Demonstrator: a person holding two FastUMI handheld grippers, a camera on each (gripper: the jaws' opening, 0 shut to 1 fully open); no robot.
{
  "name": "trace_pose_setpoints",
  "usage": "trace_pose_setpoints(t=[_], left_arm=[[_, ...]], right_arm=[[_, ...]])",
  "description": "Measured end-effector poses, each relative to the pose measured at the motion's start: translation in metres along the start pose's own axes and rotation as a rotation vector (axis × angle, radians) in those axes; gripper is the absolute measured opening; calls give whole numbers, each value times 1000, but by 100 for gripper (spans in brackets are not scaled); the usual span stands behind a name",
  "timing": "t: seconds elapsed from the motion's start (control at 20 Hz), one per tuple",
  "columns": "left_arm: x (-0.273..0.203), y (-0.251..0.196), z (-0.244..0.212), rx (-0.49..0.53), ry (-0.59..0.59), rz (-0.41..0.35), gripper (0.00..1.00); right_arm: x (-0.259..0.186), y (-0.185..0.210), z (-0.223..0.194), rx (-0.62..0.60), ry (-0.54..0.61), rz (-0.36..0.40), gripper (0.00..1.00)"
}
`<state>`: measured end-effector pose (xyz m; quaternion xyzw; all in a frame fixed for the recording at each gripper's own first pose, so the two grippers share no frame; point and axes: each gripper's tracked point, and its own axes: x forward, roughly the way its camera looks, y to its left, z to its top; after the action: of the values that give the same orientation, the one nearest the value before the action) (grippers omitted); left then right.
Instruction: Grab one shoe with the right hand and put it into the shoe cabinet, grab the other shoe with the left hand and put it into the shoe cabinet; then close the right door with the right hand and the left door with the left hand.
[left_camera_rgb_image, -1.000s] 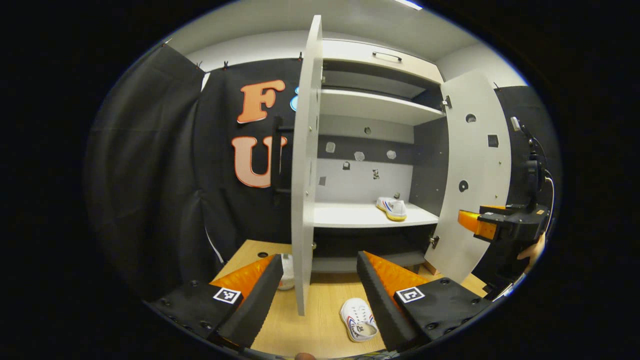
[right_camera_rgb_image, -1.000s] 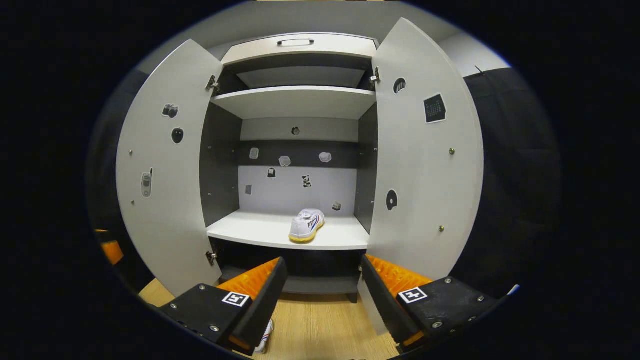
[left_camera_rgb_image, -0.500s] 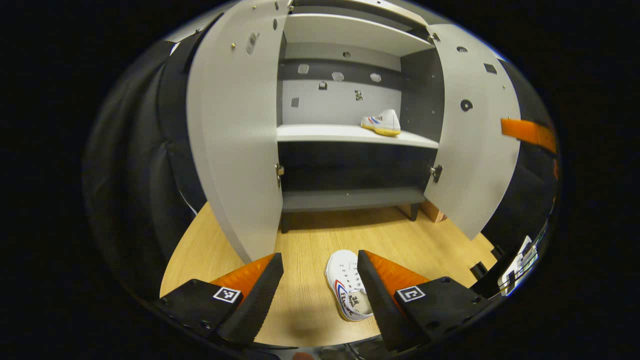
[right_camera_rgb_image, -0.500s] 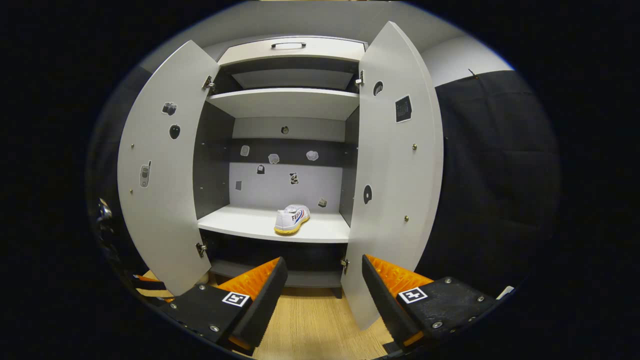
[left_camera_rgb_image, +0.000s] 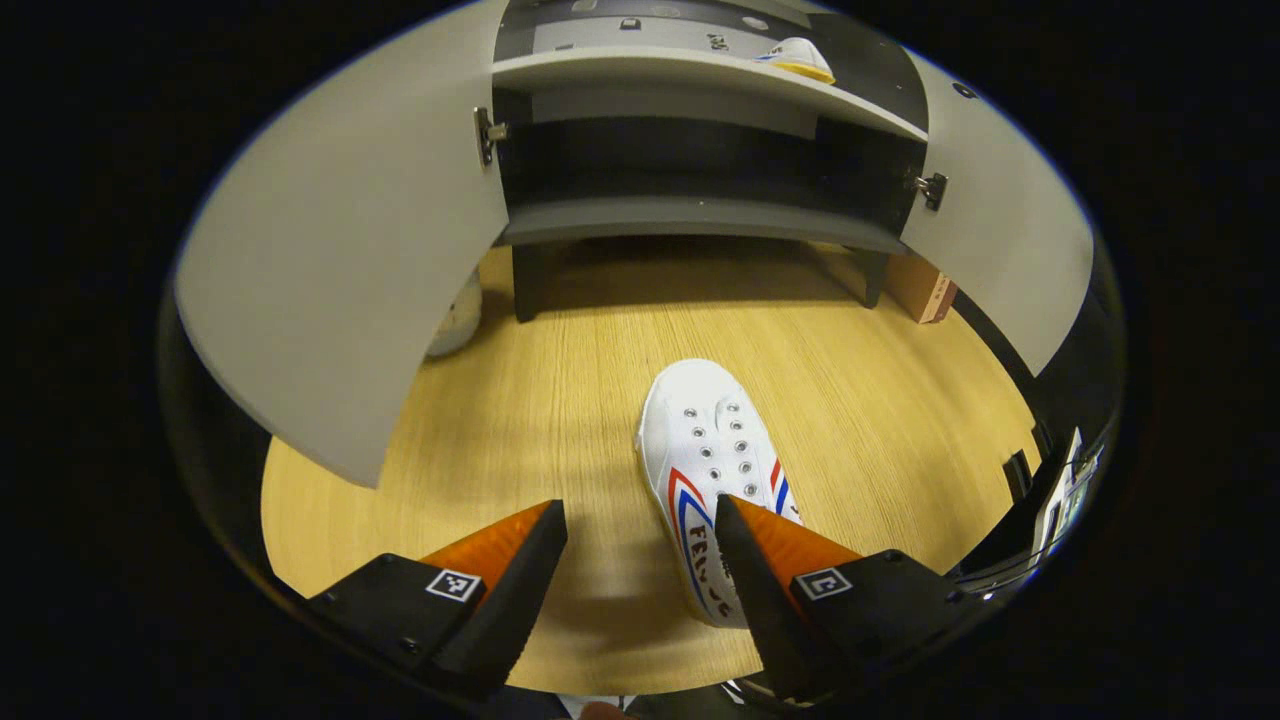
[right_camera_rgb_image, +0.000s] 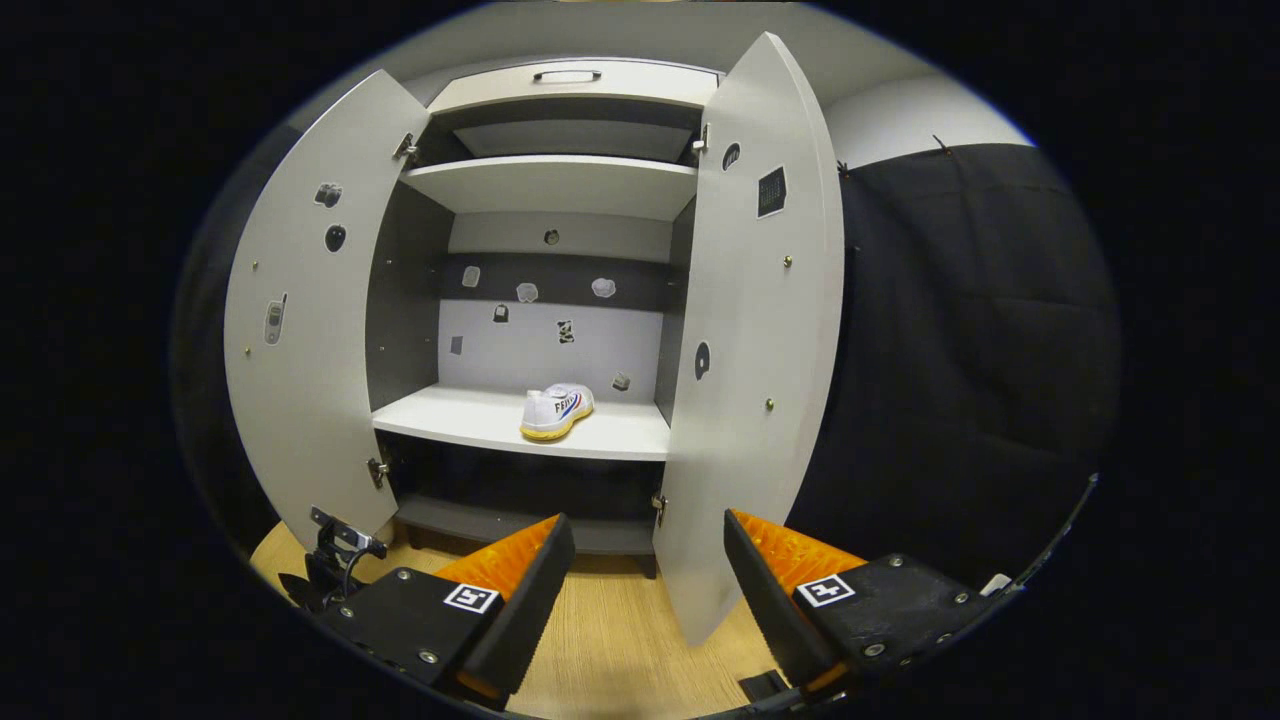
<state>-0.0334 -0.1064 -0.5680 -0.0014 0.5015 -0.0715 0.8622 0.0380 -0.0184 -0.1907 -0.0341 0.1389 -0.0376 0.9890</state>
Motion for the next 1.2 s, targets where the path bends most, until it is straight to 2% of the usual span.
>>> trace_pose_setpoints(t=[0.2,0.45,0.5,0.6,0.7,0.75,0.8,0.85,0.9,0.95,1.1,1.2], left_arm=[[21,-4,-13,-19,65,-29,100],[28,-16,-29,-69,132,-86,95],[27,-19,-37,-87,169,-94,88],[31,-29,-35,-136,163,-137,80],[30,-31,-35,-159,194,-123,47],[27,-29,-35,-146,222,-108,44],[30,-25,-35,-134,231,-88,36],[29,-23,-35,-161,231,-72,31],[29,-22,-30,-183,229,-73,10],[25,-18,-25,-173,214,-68,7],[24,-19,-20,-62,194,-54,7],[24,-21,-11,-88,200,-100,7]], right_arm=[[-1,0,-7,-8,24,6,93],[-1,-1,-11,-4,38,13,93],[-2,0,-12,0,39,13,94],[-1,0,-13,8,42,14,94],[0,-1,-15,7,49,15,94],[0,0,-15,3,51,17,94],[0,2,-15,-1,51,19,94],[0,3,-15,-4,52,24,94],[-1,3,-14,-5,49,27,95],[-2,3,-13,-6,46,30,95],[-3,2,-8,-7,34,34,95],[-2,5,-3,5,21,40,95]])
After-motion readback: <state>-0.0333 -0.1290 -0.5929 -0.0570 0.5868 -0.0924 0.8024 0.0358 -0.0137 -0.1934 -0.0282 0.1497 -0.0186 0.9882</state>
